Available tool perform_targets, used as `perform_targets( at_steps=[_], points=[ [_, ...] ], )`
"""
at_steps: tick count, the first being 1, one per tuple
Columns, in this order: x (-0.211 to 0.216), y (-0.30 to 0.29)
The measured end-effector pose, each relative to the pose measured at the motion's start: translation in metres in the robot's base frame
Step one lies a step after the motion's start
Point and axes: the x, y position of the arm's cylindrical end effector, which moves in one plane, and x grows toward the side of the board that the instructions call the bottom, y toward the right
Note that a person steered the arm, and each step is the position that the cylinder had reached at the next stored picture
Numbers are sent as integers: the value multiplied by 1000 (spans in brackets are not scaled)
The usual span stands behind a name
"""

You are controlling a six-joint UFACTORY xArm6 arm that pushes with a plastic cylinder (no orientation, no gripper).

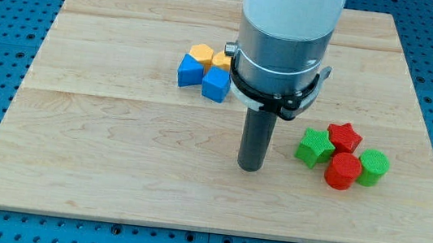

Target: Nudge the group of blocks a bit left

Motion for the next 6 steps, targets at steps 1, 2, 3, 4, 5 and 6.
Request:
perform_targets(
  at_steps=[1, 2, 3, 4, 5, 6],
  points=[
    [-3, 0],
    [-6, 0],
    [-6, 0],
    [-9, -1],
    [-34, 16],
    [-72, 16]
  ],
)
